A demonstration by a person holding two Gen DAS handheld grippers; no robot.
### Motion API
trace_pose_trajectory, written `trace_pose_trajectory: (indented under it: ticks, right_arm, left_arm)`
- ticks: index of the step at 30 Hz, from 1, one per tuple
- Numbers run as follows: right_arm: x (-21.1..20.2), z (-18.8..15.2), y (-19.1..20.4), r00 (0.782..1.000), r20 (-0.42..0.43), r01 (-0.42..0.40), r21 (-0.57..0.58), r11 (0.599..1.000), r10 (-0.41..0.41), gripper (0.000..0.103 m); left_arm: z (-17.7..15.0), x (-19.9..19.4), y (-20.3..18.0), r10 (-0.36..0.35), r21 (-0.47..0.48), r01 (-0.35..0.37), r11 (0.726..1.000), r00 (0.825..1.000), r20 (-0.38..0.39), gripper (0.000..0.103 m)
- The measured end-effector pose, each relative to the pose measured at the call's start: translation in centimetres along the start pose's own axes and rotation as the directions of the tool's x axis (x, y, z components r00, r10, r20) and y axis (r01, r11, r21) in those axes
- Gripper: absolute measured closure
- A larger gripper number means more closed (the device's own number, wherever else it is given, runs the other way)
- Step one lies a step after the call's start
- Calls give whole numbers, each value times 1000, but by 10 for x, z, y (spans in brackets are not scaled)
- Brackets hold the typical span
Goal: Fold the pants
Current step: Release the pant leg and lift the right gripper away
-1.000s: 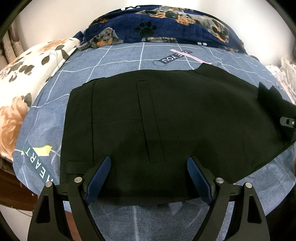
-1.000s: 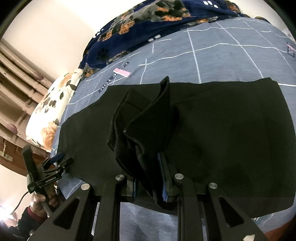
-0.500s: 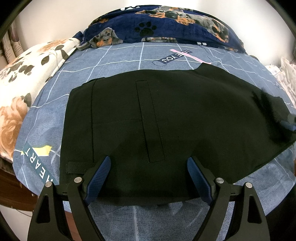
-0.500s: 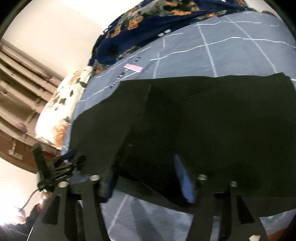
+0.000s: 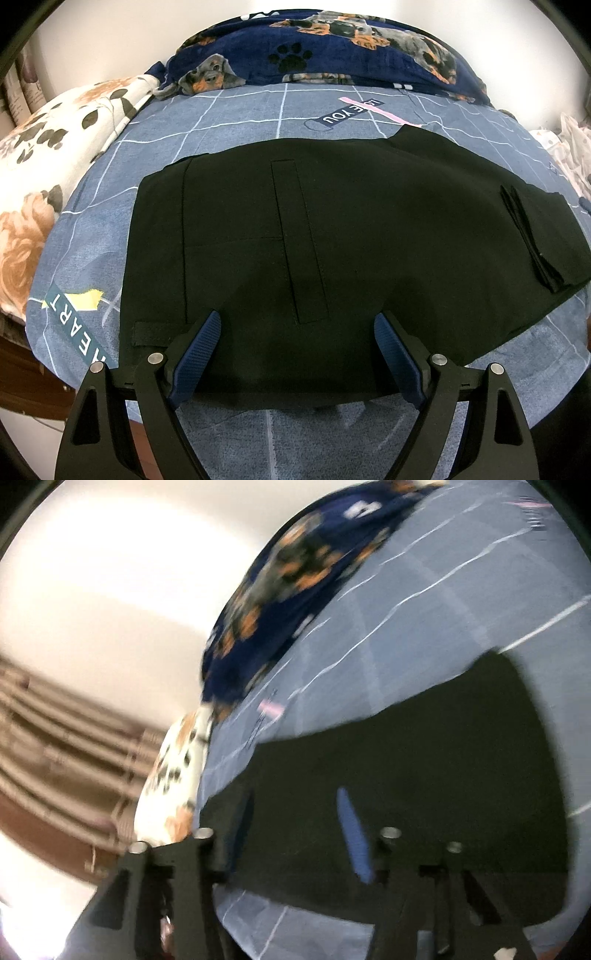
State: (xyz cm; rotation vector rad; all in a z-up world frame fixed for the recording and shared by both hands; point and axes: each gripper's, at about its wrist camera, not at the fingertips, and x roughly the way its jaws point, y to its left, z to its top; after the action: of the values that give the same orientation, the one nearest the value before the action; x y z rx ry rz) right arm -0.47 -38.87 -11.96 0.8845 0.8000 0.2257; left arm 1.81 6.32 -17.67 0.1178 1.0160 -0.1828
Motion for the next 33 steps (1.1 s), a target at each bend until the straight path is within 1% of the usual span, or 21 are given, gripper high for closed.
trace_pose_trajectory:
  ticks: [1,2,4,5,7,9,12,13,18,20,22,23,24,26,27,28,32,33]
  right_arm:
    - [-16,9,-11,998,57,15,37,999,-17,63]
    - [-24,16,-18,996,83,18,58,998,-23,64]
    - [-47,27,-39,987,152,25,115,993,-42,71]
    - [-52,32,-46,985,165,28,127,992,-49,72]
    - [-58,38,-55,984,170,39,130,991,-61,77]
    - [-55,43,-61,987,152,26,127,992,-46,81]
    - [-38,49,-67,995,98,-39,103,994,29,82]
    - [-32,52,-69,996,84,-49,97,994,41,82]
    - [-15,61,-89,998,33,-51,128,990,47,82]
    - [-7,66,-98,999,16,-42,152,988,40,82]
    - [-1,68,-108,999,8,-54,192,980,53,83]
    - [2,68,-113,999,2,-52,212,976,53,84]
    - [2,68,-118,999,-2,-49,229,972,51,90]
    - [3,65,-128,998,-4,-63,273,960,66,96]
    - [4,65,-132,998,-10,-52,282,958,57,103]
    - [4,65,-134,999,-16,-43,289,956,50,103]
    - [4,65,-133,998,-13,-50,301,952,56,103]
    - [1,66,-132,997,0,-69,305,950,72,98]
  left_arm:
    - [0,0,0,1,0,-1,1000,1000,1,18]
    - [0,0,0,2,0,-2,1000,1000,1,18]
    - [0,0,0,3,1,-3,1000,1000,2,18]
    - [0,0,0,2,0,-2,1000,1000,1,18]
    - [0,0,0,2,0,-2,1000,1000,2,18]
    - [0,0,0,2,0,-2,1000,1000,0,18]
    - [0,0,0,3,0,-3,1000,1000,-2,18]
    - [0,0,0,3,1,-3,1000,1000,-2,18]
    - [2,-2,-1,13,9,-13,1000,1000,-3,18]
    - [2,-9,-5,49,29,-50,998,998,30,18]
    - [4,-18,-10,64,48,-68,997,996,66,18]
    - [4,-24,-11,66,57,-71,996,994,84,18]
    - [5,-30,-13,69,63,-76,995,992,102,18]
    - [6,-37,-16,69,64,-77,995,991,117,18]
    - [6,-41,-17,62,61,-69,996,991,121,18]
    - [7,-43,-18,55,59,-63,996,991,122,18]
    - [8,-45,-25,32,66,-40,997,993,115,18]
    - [8,-46,-28,36,75,-45,996,993,115,17]
